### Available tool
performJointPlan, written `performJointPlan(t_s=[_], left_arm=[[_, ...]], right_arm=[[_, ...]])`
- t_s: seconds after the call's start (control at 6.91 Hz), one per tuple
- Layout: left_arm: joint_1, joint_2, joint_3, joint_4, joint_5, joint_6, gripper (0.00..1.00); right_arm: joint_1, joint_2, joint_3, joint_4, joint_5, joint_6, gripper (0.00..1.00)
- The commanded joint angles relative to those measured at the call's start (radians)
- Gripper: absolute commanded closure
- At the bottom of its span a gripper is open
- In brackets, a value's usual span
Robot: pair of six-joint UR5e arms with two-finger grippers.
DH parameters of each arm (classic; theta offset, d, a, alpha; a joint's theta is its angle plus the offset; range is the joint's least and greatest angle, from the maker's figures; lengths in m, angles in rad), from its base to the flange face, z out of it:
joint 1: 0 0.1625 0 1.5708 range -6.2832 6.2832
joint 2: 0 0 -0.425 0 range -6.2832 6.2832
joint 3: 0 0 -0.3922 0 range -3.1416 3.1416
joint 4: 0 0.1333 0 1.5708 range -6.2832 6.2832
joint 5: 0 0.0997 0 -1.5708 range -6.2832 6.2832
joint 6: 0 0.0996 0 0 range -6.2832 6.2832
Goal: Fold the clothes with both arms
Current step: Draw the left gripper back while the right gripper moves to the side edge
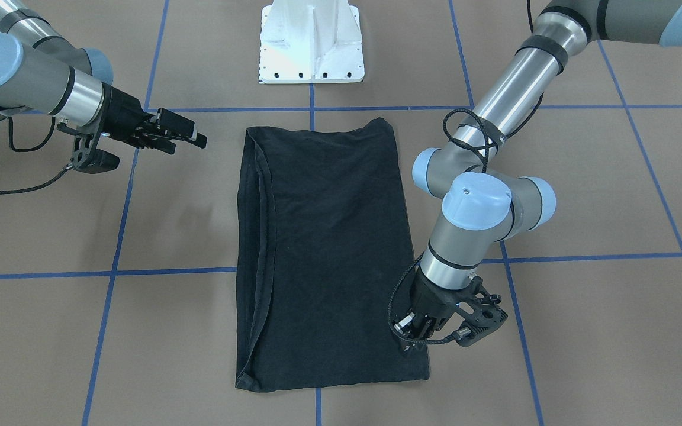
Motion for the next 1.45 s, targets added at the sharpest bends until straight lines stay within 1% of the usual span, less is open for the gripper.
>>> performJointPlan(t_s=[0.0,0.14,0.29,0.43,0.58,0.72,0.87,1.01,1.16,1.3], left_arm=[[-0.016,0.002,-0.038,0.005,-0.005,0.04,0.0],[-0.026,0.018,-0.09,0.019,-0.01,0.041,0.0],[-0.03,0.063,-0.174,0.087,-0.078,0.041,0.0],[-0.036,0.122,-0.284,0.181,-0.102,0.041,0.0],[-0.036,0.198,-0.413,0.236,-0.105,0.049,0.0],[-0.033,0.307,-0.546,0.249,-0.12,0.049,0.0],[-0.035,0.396,-0.66,0.26,-0.155,0.049,0.0],[-0.033,0.468,-0.748,0.264,-0.16,0.049,0.0],[-0.033,0.504,-0.784,0.265,-0.162,0.051,0.0],[-0.035,0.524,-0.798,0.265,-0.163,0.051,0.0]], right_arm=[[-0.002,0.007,0.007,-0.002,-0.054,-0.001,0.0],[-0.026,0.006,0.01,-0.002,-0.123,-0.01,0.0],[-0.054,0.007,0.009,-0.02,-0.158,-0.013,0.0],[-0.071,0.047,0.012,-0.092,-0.184,-0.014,0.0],[-0.106,0.123,0.013,-0.21,-0.233,-0.016,0.0],[-0.136,0.174,0.03,-0.328,-0.279,-0.017,0.0],[-0.188,0.193,0.076,-0.45,-0.362,-0.037,0.02],[-0.26,0.197,0.143,-0.617,-0.475,-0.133,0.02],[-0.319,0.223,0.183,-0.777,-0.566,-0.216,0.02],[-0.375,0.251,0.184,-0.877,-0.655,-0.281,0.02]])
